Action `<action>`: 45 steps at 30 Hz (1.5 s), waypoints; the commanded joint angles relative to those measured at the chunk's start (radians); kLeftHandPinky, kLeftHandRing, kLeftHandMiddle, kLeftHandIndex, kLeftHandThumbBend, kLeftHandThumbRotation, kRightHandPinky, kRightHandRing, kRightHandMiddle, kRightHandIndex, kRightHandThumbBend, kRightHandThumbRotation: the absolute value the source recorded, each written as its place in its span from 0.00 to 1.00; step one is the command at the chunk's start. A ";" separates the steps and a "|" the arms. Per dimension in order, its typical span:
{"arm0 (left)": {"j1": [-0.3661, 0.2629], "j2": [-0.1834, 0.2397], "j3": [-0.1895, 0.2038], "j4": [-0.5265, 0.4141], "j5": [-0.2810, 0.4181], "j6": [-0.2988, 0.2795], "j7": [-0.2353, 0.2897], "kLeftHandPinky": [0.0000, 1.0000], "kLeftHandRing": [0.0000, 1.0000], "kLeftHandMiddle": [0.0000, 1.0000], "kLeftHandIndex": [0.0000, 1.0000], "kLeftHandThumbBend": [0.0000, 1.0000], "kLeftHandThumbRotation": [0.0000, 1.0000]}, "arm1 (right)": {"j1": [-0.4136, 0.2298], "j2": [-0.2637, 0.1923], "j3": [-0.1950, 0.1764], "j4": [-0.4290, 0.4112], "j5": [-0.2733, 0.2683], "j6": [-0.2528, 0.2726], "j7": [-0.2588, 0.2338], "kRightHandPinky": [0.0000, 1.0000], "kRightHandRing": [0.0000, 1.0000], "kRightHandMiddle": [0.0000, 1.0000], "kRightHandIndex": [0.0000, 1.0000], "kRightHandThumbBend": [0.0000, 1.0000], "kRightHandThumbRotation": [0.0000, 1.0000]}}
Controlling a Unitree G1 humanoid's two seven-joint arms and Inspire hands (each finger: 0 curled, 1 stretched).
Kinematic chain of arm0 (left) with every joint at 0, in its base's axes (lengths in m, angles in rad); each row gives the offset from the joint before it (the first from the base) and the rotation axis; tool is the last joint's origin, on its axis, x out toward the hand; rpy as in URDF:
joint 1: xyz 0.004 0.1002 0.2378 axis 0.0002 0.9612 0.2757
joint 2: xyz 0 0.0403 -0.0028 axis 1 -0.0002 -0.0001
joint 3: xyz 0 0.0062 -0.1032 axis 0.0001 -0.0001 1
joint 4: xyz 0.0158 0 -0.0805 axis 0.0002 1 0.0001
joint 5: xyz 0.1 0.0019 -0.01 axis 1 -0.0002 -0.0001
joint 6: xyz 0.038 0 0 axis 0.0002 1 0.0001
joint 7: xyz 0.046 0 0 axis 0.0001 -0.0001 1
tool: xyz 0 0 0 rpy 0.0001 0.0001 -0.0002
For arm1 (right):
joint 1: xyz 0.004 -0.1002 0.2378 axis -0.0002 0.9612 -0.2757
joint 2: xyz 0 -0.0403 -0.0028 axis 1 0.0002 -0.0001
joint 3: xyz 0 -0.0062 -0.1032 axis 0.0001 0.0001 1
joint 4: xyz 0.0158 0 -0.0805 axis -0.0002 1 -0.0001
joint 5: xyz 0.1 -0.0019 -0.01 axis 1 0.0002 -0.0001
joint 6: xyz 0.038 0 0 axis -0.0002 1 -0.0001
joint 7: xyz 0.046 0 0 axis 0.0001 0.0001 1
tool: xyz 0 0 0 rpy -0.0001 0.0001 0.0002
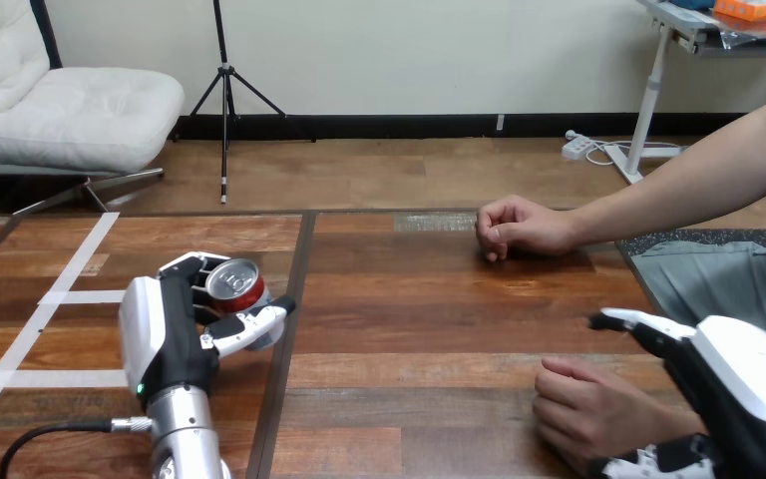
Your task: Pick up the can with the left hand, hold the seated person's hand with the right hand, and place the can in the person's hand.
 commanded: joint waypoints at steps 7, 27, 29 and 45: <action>-0.044 -0.008 -0.002 -0.083 -0.001 -0.024 -0.015 0.40 0.44 0.47 0.48 0.63 0.00 | -0.069 -0.051 -0.042 -0.069 -0.083 0.058 0.049 0.82 0.85 0.86 0.82 0.91 0.00; -0.041 -0.018 0.003 -0.108 -0.002 -0.008 -0.030 0.38 0.43 0.46 0.48 0.63 0.00 | -0.099 -0.120 -0.042 -0.019 -0.176 0.095 0.107 0.80 0.85 0.85 0.81 0.92 0.00; -0.042 -0.018 0.002 -0.110 0.000 -0.006 -0.030 0.38 0.43 0.46 0.48 0.63 0.00 | -0.103 -0.128 -0.040 -0.012 -0.188 0.100 0.115 0.80 0.84 0.85 0.80 0.93 0.00; -0.041 -0.020 -0.001 -0.110 0.001 -0.030 -0.033 0.37 0.42 0.46 0.48 0.63 0.00 | -0.134 -0.152 -0.029 0.057 -0.212 0.102 0.124 0.78 0.84 0.84 0.80 0.93 0.00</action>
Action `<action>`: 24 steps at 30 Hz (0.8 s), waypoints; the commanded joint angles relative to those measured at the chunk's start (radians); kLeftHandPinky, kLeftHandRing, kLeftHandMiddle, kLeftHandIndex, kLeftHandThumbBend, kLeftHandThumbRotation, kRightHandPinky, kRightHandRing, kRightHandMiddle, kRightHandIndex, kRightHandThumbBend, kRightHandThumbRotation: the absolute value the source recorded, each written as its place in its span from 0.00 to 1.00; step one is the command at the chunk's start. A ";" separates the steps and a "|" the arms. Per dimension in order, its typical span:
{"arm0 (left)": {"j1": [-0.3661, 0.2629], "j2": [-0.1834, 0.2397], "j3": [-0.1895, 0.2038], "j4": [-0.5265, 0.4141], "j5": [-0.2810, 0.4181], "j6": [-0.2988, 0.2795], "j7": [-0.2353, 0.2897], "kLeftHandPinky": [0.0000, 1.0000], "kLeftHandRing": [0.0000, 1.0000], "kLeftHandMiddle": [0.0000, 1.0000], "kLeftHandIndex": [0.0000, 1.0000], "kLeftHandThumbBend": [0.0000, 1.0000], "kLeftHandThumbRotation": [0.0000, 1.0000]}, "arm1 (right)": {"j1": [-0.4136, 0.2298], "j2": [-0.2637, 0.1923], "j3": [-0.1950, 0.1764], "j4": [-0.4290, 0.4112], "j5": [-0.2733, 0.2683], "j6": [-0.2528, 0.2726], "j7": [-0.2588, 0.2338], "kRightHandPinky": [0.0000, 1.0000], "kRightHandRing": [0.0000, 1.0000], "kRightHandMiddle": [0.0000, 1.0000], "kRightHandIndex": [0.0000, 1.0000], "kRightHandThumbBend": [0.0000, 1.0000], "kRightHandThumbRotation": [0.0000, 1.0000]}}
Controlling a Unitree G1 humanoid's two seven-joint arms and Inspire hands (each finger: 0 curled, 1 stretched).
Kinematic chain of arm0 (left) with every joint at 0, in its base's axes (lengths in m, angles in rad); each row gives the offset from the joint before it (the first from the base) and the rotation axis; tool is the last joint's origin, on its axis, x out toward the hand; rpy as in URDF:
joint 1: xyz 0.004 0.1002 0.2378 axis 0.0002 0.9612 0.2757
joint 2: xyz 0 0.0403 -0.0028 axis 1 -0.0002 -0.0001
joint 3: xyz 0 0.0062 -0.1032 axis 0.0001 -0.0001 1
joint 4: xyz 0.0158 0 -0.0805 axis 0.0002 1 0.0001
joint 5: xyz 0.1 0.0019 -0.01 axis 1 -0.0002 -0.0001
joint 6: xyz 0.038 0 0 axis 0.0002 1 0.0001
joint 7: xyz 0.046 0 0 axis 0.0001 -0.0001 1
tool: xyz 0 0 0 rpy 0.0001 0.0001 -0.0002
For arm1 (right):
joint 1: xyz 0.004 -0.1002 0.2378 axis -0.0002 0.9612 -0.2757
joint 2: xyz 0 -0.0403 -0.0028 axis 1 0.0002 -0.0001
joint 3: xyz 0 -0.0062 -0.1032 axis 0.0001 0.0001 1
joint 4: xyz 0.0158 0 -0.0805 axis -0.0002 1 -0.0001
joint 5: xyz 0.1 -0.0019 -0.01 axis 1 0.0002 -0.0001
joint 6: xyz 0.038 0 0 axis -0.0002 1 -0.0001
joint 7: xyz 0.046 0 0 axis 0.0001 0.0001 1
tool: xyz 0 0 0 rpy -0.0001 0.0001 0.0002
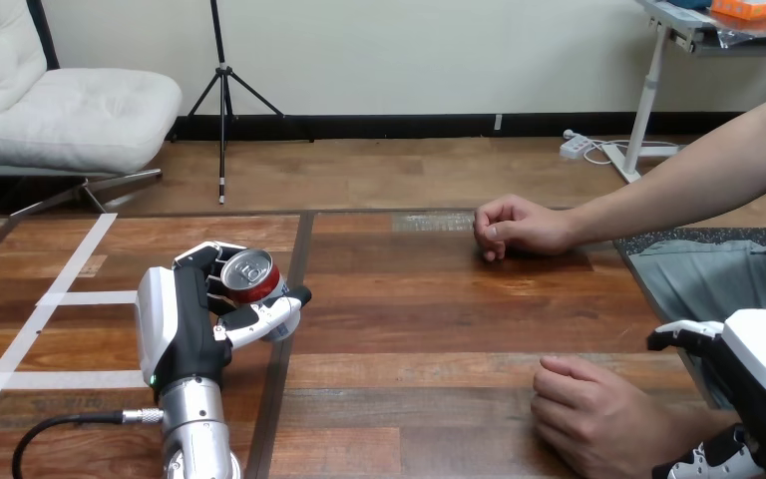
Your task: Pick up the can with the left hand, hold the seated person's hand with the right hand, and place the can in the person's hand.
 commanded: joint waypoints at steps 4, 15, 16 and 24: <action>-0.044 0.001 -0.005 -0.067 0.006 -0.027 0.002 0.37 0.42 0.45 0.48 0.63 0.00 | -0.063 -0.035 -0.002 0.045 -0.011 -0.010 -0.011 0.77 0.83 0.83 0.79 0.93 0.00; -0.043 0.006 -0.008 -0.073 0.012 -0.034 0.002 0.37 0.42 0.46 0.48 0.63 0.00 | -0.091 -0.056 0.016 0.109 -0.020 -0.018 -0.006 0.77 0.83 0.83 0.80 0.92 0.00; -0.042 0.006 -0.008 -0.074 0.012 -0.034 0.001 0.37 0.42 0.46 0.48 0.63 0.00 | -0.092 -0.058 0.018 0.113 -0.020 -0.019 -0.008 0.78 0.83 0.83 0.80 0.92 0.00; -0.041 0.008 -0.010 -0.084 0.023 -0.021 0.004 0.37 0.42 0.46 0.48 0.63 0.00 | -0.116 -0.075 0.042 0.149 -0.034 -0.008 0.011 0.78 0.83 0.83 0.80 0.91 0.00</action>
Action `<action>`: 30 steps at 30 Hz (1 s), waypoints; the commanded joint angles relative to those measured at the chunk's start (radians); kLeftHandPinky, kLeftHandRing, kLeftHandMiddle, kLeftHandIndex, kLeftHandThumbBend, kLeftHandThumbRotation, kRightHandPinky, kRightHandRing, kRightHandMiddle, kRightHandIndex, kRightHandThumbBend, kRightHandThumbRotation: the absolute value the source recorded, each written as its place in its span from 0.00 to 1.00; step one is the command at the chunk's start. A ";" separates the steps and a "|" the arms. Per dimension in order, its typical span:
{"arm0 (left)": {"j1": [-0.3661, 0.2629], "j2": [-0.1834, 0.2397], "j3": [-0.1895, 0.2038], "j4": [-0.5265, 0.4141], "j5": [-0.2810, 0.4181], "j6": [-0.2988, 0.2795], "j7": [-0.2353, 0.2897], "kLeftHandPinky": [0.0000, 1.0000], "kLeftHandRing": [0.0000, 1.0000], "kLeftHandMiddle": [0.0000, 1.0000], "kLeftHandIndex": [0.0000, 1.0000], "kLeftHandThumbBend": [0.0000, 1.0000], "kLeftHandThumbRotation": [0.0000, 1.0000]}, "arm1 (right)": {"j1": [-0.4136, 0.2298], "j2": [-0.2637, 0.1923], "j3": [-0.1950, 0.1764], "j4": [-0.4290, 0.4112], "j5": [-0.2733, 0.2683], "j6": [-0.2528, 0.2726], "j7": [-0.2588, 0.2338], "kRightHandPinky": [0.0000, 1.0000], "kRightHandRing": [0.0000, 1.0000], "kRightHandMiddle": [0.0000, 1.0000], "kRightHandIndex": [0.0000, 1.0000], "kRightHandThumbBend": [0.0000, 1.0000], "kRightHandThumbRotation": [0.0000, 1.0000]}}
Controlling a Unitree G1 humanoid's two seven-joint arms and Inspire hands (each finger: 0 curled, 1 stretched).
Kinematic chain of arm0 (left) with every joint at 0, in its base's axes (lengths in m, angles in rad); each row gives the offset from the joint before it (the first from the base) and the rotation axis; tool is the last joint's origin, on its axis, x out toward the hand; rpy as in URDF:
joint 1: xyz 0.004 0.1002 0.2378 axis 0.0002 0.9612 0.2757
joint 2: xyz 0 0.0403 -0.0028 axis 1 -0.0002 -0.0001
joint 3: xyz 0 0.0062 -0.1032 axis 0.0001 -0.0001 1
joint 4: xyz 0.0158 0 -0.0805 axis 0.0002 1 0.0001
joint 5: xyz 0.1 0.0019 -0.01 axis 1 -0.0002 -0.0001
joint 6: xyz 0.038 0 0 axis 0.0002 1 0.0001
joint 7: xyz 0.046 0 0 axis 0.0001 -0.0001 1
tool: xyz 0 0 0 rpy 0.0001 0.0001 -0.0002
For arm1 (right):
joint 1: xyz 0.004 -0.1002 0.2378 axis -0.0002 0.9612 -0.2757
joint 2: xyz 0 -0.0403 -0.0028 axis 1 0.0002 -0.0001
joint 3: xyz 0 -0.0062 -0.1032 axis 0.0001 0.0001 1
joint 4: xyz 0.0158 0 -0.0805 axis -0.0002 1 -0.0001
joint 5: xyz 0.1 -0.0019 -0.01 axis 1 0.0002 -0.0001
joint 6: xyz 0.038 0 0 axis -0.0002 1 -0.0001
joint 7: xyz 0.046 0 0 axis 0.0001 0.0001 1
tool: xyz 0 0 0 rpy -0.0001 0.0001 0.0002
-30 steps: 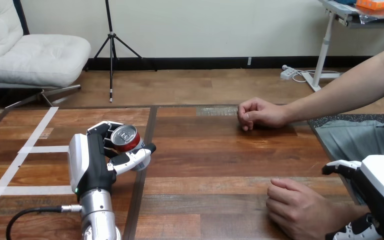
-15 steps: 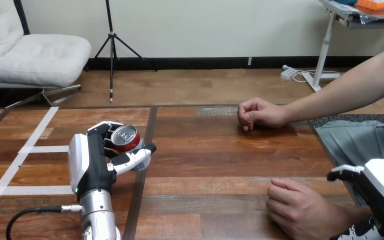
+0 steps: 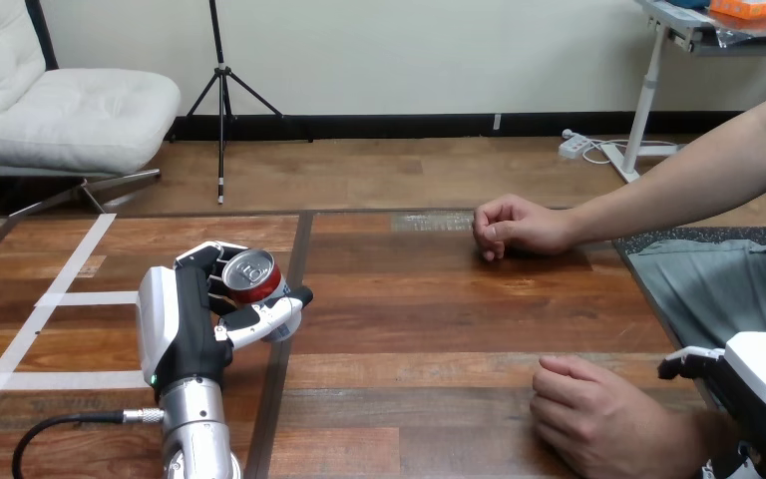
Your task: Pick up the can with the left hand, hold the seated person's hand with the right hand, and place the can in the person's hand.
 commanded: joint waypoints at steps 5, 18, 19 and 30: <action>-0.045 0.007 -0.004 -0.078 0.008 -0.021 -0.003 0.38 0.42 0.46 0.48 0.63 0.00 | -0.094 -0.053 0.034 0.029 -0.035 0.001 0.020 0.78 0.83 0.83 0.80 0.91 0.00; -0.040 0.002 0.004 -0.088 -0.008 -0.027 -0.024 0.37 0.42 0.46 0.48 0.63 0.00 | -0.133 -0.069 0.076 0.093 -0.052 0.016 0.027 0.77 0.82 0.83 0.79 0.89 0.00; -0.040 0.002 0.004 -0.089 -0.008 -0.027 -0.025 0.37 0.42 0.46 0.48 0.63 0.00 | -0.135 -0.070 0.078 0.097 -0.051 0.016 0.027 0.76 0.81 0.83 0.79 0.89 0.00; -0.036 0.006 0.000 -0.097 0.002 -0.032 -0.018 0.37 0.42 0.46 0.48 0.63 0.00 | -0.165 -0.069 0.103 0.159 -0.049 0.030 0.012 0.76 0.81 0.82 0.79 0.90 0.00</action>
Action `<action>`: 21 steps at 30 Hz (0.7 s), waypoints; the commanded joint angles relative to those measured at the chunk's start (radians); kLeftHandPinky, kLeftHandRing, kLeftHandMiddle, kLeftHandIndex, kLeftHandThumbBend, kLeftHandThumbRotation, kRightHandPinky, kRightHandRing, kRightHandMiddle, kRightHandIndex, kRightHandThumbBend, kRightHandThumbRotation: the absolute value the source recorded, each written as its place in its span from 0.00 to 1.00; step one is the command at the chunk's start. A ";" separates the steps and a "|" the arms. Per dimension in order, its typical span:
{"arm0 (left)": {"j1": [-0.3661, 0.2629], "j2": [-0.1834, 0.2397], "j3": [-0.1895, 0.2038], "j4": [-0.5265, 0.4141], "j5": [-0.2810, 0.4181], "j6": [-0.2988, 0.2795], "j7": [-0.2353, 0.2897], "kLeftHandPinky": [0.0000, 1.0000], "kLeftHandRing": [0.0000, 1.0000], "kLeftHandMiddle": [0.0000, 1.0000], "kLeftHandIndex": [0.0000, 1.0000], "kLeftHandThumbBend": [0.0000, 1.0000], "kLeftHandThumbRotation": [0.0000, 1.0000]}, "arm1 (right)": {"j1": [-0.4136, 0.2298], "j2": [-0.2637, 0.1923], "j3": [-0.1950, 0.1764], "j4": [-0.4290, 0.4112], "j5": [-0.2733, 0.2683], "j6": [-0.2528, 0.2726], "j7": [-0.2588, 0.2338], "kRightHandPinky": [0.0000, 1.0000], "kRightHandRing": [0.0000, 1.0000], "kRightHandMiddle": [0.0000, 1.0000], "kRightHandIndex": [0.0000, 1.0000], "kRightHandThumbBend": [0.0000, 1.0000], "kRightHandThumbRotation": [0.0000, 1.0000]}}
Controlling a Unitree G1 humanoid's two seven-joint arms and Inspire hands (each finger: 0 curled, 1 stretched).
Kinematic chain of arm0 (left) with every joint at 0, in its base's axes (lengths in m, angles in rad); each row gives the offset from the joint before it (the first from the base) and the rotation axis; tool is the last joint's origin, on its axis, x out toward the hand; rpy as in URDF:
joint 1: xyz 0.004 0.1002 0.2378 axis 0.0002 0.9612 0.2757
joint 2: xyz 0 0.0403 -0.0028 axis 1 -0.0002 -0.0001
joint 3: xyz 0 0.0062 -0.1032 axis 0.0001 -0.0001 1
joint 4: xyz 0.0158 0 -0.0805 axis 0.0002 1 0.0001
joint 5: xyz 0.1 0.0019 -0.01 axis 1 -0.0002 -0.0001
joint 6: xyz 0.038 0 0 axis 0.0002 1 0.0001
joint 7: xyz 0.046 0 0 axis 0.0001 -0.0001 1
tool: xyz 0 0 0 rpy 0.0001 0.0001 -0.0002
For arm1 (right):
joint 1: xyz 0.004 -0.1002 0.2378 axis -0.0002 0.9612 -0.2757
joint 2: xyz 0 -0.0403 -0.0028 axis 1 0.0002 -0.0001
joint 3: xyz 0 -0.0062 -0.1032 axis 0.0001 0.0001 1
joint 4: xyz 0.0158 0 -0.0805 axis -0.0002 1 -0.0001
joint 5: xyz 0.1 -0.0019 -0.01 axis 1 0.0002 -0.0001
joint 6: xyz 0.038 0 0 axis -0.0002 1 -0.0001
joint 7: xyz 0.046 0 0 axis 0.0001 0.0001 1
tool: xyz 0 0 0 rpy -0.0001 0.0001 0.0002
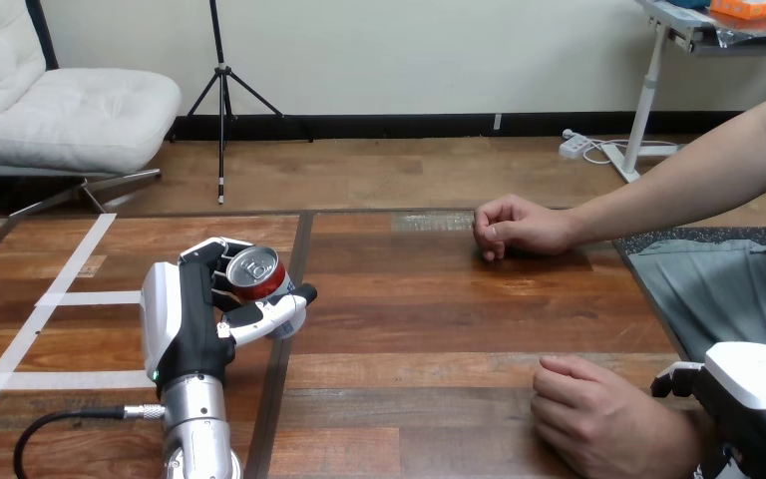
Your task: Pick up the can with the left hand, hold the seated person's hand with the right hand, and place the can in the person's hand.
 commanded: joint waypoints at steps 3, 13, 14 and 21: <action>-0.040 0.004 0.001 -0.076 0.001 -0.032 0.006 0.38 0.42 0.46 0.48 0.63 0.00 | -0.074 -0.027 0.016 0.048 -0.011 0.000 -0.030 0.75 0.81 0.82 0.78 0.90 0.00; -0.036 0.003 0.003 -0.088 0.000 -0.037 0.008 0.38 0.42 0.46 0.47 0.63 0.00 | -0.086 -0.032 0.028 0.098 -0.006 -0.025 -0.077 0.73 0.79 0.80 0.77 0.91 0.00; -0.035 0.002 0.003 -0.090 -0.001 -0.035 0.007 0.38 0.42 0.46 0.47 0.63 0.00 | -0.087 -0.029 0.029 0.103 -0.006 -0.024 -0.083 0.73 0.79 0.80 0.77 0.91 0.00; -0.032 0.002 0.002 -0.098 0.003 -0.025 0.006 0.38 0.42 0.46 0.47 0.63 0.00 | -0.093 -0.020 0.041 0.118 -0.010 -0.017 -0.103 0.69 0.77 0.79 0.76 0.89 0.00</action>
